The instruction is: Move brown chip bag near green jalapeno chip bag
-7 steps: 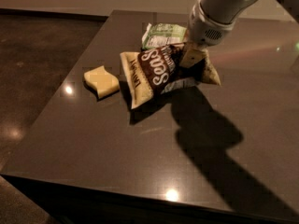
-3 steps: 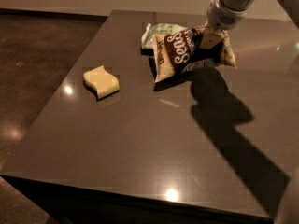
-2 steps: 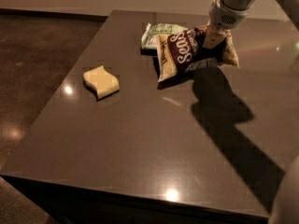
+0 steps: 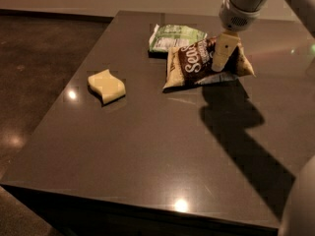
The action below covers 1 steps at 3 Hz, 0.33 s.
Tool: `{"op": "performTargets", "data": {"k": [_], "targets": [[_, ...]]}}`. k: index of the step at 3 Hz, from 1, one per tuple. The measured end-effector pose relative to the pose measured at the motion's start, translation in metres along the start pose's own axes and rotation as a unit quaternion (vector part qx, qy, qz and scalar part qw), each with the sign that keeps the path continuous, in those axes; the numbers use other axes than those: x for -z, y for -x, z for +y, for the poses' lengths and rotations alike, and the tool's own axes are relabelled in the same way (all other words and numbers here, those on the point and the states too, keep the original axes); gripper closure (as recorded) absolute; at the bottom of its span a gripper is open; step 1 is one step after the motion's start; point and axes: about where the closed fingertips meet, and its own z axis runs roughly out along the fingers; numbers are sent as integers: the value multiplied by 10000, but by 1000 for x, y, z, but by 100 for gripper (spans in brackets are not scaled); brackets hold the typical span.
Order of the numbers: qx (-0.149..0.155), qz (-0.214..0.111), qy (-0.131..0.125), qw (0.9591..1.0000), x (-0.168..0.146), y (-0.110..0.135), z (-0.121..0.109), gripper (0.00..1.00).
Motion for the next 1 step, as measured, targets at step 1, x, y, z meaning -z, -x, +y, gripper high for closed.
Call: {"op": "performTargets", "data": {"k": [1], "targets": [[0, 0, 0, 10000, 0, 0, 0, 0]]}}
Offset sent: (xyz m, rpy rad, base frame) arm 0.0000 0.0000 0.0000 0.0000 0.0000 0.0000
